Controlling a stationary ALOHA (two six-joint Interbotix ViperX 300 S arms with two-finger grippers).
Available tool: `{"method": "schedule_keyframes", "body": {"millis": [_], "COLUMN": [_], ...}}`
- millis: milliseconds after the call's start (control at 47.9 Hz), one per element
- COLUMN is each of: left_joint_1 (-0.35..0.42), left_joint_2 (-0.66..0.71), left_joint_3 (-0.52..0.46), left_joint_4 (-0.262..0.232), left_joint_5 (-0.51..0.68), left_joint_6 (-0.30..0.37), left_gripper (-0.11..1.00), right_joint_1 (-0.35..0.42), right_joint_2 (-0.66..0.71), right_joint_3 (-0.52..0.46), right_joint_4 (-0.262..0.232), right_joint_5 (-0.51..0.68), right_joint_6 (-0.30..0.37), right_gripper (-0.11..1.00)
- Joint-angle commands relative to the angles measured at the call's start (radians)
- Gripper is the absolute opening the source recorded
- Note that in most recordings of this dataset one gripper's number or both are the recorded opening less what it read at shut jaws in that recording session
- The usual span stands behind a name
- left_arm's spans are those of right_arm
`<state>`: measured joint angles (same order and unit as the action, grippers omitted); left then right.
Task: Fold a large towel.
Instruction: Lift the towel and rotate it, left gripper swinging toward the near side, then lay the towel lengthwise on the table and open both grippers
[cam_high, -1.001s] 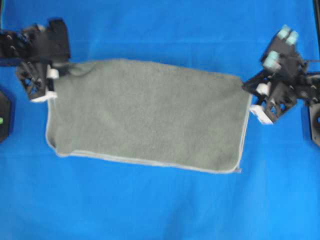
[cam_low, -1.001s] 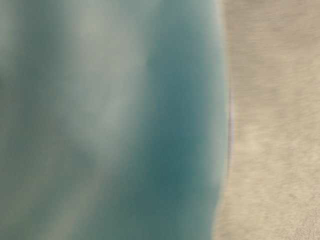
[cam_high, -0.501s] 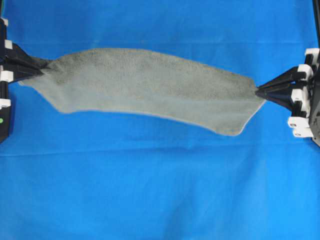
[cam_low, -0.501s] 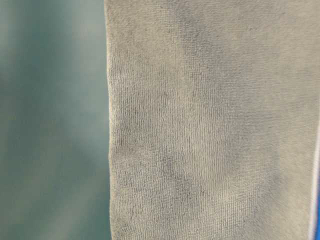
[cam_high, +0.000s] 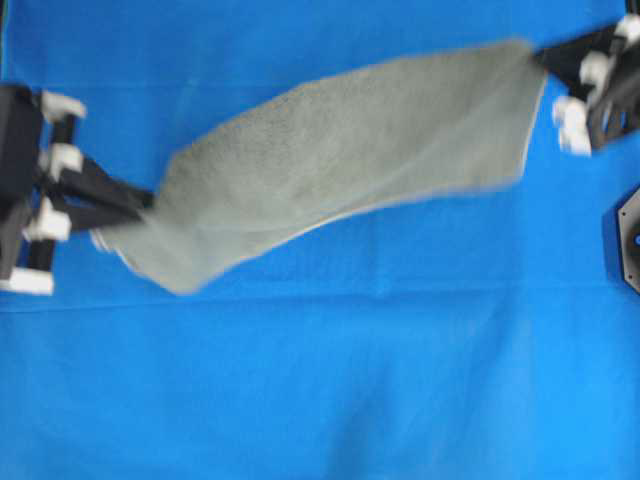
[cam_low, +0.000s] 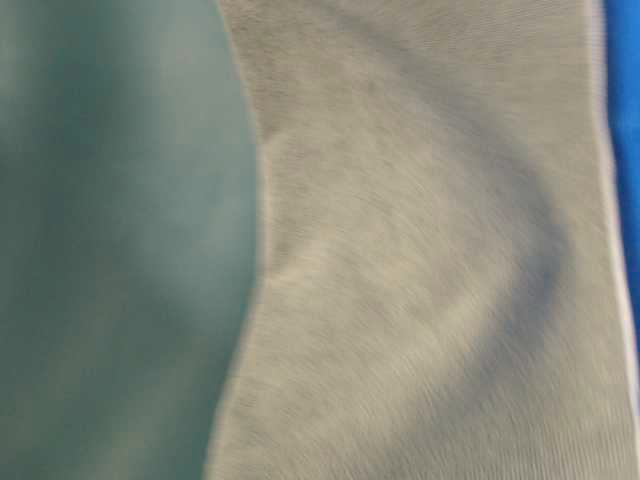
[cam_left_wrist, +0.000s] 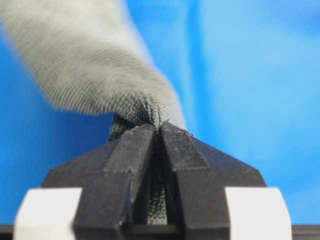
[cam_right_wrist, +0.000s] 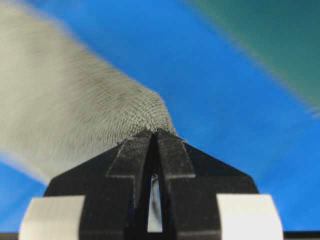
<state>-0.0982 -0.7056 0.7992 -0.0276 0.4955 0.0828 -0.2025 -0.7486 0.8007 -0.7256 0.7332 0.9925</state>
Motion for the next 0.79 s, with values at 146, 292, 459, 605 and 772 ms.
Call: {"method": "schedule_keyframes", "body": {"millis": [146, 292, 459, 605, 772], "left_joint_1": [-0.118, -0.16, -0.184, -0.195, -0.195], "left_joint_2": [0.15, 0.261, 0.403, 0.505, 0.609], "left_joint_3": [-0.098, -0.169, -0.299, -0.416, -0.522], "left_joint_4": [-0.002, 0.002, 0.003, 0.005, 0.006], "left_joint_5": [-0.198, -0.268, -0.29, -0.287, -0.302], "left_joint_6": [0.002, 0.006, 0.008, 0.011, 0.011], "left_gripper": [0.02, 0.02, 0.02, 0.02, 0.02], "right_joint_1": [-0.225, -0.344, -0.405, -0.407, -0.405], "right_joint_2": [0.054, 0.132, 0.285, 0.387, 0.423], "right_joint_3": [-0.063, -0.095, -0.176, -0.255, -0.287], "right_joint_4": [-0.095, -0.104, -0.104, -0.107, -0.107], "right_joint_5": [-0.201, -0.348, -0.511, -0.548, -0.546], "right_joint_6": [-0.003, -0.003, -0.002, -0.003, -0.005], "right_gripper": [0.02, 0.02, 0.02, 0.02, 0.02]}}
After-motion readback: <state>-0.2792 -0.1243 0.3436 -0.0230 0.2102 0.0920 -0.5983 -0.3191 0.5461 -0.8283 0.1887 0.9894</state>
